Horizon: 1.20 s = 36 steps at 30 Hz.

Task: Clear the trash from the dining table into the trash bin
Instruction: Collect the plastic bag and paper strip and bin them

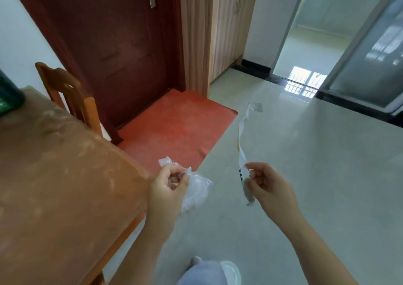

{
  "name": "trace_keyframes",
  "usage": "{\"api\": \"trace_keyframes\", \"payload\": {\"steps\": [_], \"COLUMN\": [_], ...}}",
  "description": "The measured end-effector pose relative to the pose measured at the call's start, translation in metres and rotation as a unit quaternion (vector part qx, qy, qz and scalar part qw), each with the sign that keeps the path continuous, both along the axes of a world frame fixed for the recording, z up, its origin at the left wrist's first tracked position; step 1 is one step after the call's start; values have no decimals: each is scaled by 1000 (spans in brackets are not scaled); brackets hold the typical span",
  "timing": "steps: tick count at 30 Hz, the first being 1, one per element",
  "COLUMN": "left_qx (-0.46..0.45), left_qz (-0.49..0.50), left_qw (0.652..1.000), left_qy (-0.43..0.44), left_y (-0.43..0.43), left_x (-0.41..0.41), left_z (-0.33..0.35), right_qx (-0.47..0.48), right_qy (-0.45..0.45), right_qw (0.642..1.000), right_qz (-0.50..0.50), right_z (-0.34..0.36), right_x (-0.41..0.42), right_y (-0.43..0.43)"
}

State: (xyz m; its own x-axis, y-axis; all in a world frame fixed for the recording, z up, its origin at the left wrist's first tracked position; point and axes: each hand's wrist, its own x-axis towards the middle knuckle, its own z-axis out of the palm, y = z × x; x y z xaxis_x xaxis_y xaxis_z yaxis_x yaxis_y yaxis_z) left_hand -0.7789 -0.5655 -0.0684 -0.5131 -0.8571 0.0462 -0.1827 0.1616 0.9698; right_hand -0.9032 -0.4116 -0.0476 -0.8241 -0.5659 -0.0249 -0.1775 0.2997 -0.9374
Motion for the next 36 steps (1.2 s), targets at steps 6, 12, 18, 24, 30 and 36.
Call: {"api": "trace_keyframes", "payload": {"steps": [6,12,18,24,30,36], "left_qx": [-35,-26,-41,-57,-76,-73], "left_qz": [-9,46,158,264,368,426], "left_qw": [999,999,986,962,926,902], "left_qy": [-9,-13,-14,-32,-27,5], "left_y": [-76,-140,-210,-264,-310,-376], "left_x": [-78,-146,-224,-262,-250,-225], "left_z": [17,6,11,29,39,45], "right_qx": [-17,-17,10,-7,-14,-18], "right_qy": [-8,-18,13,59,47,50], "right_qw": [1000,999,989,963,922,887], "right_qz": [3,42,146,262,384,458], "right_z": [0,-15,-24,6,4,5], "right_x": [-86,-175,-287,-350,-332,-302], "right_y": [-83,-164,-265,-379,-471,-564]}}
